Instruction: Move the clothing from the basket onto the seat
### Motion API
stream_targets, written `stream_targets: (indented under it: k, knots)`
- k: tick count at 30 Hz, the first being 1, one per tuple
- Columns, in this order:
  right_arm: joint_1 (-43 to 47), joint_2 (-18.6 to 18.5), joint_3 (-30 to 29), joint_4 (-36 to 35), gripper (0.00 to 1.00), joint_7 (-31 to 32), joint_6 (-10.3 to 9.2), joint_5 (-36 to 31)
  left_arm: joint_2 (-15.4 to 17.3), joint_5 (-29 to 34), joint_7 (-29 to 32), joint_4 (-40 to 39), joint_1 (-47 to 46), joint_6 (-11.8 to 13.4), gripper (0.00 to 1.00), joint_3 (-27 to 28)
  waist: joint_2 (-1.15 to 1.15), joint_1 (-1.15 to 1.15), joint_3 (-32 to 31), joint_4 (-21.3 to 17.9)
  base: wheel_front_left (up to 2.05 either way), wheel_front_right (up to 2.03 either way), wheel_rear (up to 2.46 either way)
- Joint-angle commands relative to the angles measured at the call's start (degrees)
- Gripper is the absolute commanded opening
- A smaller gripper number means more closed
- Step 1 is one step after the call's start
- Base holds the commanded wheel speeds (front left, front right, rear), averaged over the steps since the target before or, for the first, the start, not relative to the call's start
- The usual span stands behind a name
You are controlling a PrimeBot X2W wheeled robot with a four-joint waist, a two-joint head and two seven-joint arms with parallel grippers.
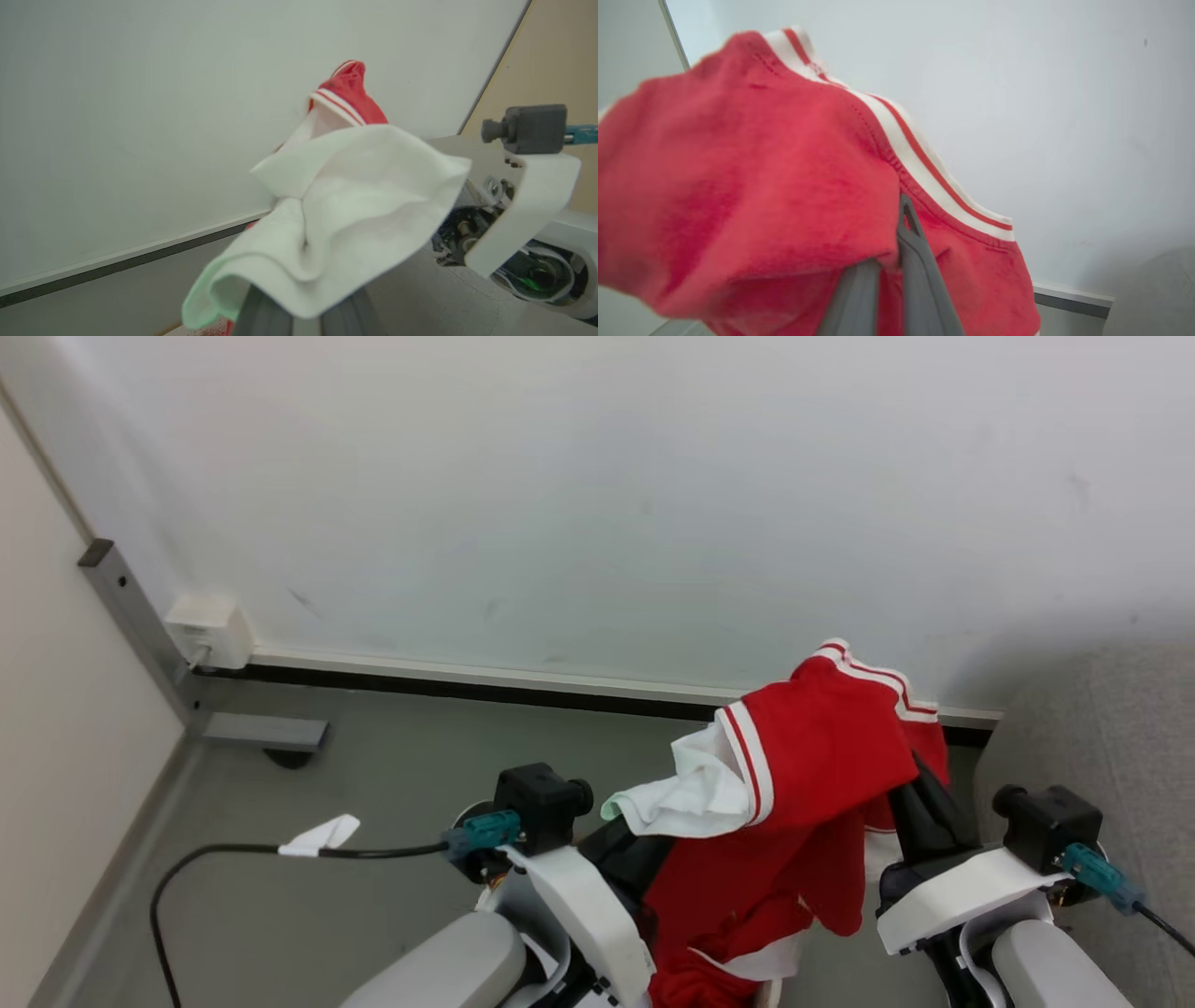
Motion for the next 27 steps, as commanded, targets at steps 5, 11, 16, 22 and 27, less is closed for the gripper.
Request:
stream_targets:
  k: [5, 11, 16, 22, 27]
  knots:
    - [-0.8, -1.4, -1.4, -3.3, 0.0, 0.0, -0.12, -0.7, -0.2, -1.0, -2.0, 0.4, 1.9, -0.5, 1.0, 0.4, 0.0, 0.0, 0.6, -4.4, 0.0, 0.0, 0.0]
    - [-2.3, -3.5, -3.3, -7.3, 0.0, 0.0, -0.12, -2.1, 1.1, 0.2, -2.9, 0.3, 2.0, 0.2, 1.0, 0.5, 0.0, 0.0, 1.6, -9.4, 0.0, 0.0, 0.0]
    - [-3.0, -5.9, -4.0, -10.5, 0.0, 0.0, -0.12, -3.2, 1.9, 1.4, -3.9, 0.4, 2.4, 0.5, 1.0, 0.5, 0.0, 0.0, 2.4, -14.2, 0.0, 0.0, 0.0]
    - [-1.4, -5.9, -6.0, -14.9, 0.0, 0.0, -0.12, -1.6, 3.5, 1.6, -5.2, 0.4, 3.0, 1.4, 1.0, 1.7, 0.0, 0.0, 3.3, -20.8, 0.0, 0.0, 0.0]
    - [0.0, -5.9, -7.6, -18.1, 0.0, 0.0, -0.12, -0.5, 4.6, 3.1, -5.9, 0.3, 3.0, 1.7, 1.0, 2.5, 0.0, 0.0, 4.1, -25.7, 0.0, 0.0, 0.0]
